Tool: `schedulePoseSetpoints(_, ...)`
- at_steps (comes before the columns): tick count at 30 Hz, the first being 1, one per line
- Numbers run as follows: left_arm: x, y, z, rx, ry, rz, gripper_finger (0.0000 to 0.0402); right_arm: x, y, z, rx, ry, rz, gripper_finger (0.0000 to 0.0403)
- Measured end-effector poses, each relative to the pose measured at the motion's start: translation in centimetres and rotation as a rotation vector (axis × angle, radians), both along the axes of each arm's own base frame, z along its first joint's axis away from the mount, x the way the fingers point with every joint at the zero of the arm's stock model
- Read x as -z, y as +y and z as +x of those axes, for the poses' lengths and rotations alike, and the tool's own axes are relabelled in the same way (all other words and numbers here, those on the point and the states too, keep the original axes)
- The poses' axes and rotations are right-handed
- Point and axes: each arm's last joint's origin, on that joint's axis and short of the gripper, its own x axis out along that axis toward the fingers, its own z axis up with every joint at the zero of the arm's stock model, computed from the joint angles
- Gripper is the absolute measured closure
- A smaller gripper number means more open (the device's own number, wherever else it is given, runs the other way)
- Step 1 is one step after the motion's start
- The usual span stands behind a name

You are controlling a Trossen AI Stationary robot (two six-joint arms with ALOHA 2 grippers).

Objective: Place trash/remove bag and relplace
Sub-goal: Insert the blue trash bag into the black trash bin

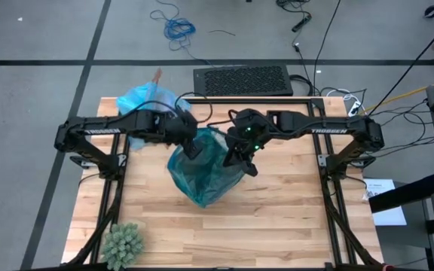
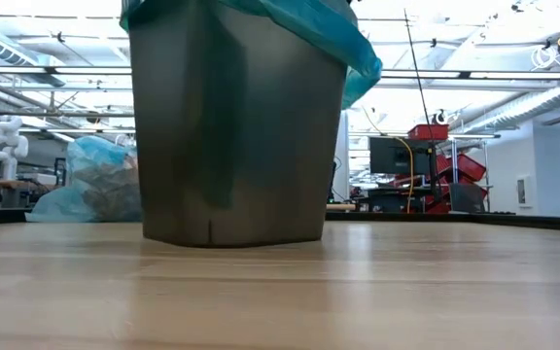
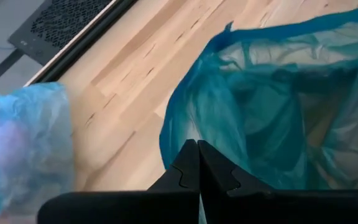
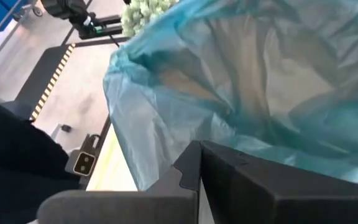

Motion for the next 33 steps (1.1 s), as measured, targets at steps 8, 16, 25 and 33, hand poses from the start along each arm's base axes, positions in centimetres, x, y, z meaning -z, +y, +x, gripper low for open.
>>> schedulePoseSetpoints(8, 3.1, -2.5, -0.7, -0.096, 0.06, -0.029, 0.0402, -1.7, -0.3, 0.1, 0.01, -0.05, -0.007, 0.0403)
schedulePoseSetpoints(16, 2.5, -4.4, -2.3, -0.146, -0.04, -0.091, 0.0402, -3.4, -0.3, 0.0, 0.027, -0.101, -0.024, 0.0403)
schedulePoseSetpoints(25, -2.7, -4.7, -4.8, -0.126, -0.245, -0.136, 0.0401, -3.0, -0.4, 0.5, 0.03, -0.096, -0.026, 0.0403)
schedulePoseSetpoints(33, -1.8, -9.0, -4.1, -0.022, -0.179, -0.366, 0.0402, -1.1, -0.5, 2.2, 0.028, -0.048, -0.02, 0.0403)
